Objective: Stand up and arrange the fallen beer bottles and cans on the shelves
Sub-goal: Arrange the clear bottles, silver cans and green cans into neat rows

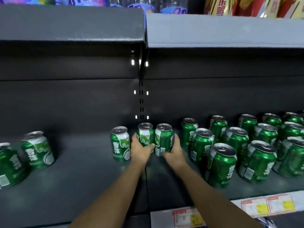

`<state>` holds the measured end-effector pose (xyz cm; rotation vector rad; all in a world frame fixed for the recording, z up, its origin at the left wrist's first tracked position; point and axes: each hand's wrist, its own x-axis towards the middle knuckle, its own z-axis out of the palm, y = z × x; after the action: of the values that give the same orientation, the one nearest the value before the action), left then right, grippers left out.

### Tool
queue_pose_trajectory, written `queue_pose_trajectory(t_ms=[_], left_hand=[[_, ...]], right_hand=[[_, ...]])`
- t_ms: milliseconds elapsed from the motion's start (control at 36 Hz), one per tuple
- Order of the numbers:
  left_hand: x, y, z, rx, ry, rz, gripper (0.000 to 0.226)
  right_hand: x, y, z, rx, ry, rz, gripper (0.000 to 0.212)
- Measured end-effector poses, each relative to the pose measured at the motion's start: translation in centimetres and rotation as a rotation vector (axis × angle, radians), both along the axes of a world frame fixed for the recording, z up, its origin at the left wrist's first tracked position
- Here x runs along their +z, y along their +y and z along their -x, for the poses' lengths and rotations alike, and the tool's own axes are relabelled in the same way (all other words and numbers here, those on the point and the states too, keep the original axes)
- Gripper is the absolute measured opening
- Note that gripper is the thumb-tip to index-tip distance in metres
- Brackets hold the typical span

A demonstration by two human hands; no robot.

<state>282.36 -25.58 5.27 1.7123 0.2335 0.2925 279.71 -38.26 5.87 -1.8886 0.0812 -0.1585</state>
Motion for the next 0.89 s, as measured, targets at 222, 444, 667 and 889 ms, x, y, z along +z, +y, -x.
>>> queue_pose_trajectory(t_ms=[222, 444, 667, 889], left_hand=[[0.4, -0.7, 1.7, 0.178, -0.101, -0.006, 0.068], [1.2, 0.0, 2.3, 0.288, -0.138, -0.035, 0.076], [0.3, 0.0, 2.2, 0.272, -0.117, -0.040, 0.074], [-0.1, -0.6, 2.1, 0.280, -0.141, -0.088, 0.071]], right_hand=[[0.3, 0.1, -0.7, -0.060, 0.069, 0.220, 0.093], [0.2, 1.2, -1.6, -0.097, 0.018, 0.324, 0.070], [1.0, 2.3, -2.5, -0.163, 0.012, 0.389, 0.070], [0.5, 2.5, -3.3, -0.157, -0.015, 0.419, 0.069]])
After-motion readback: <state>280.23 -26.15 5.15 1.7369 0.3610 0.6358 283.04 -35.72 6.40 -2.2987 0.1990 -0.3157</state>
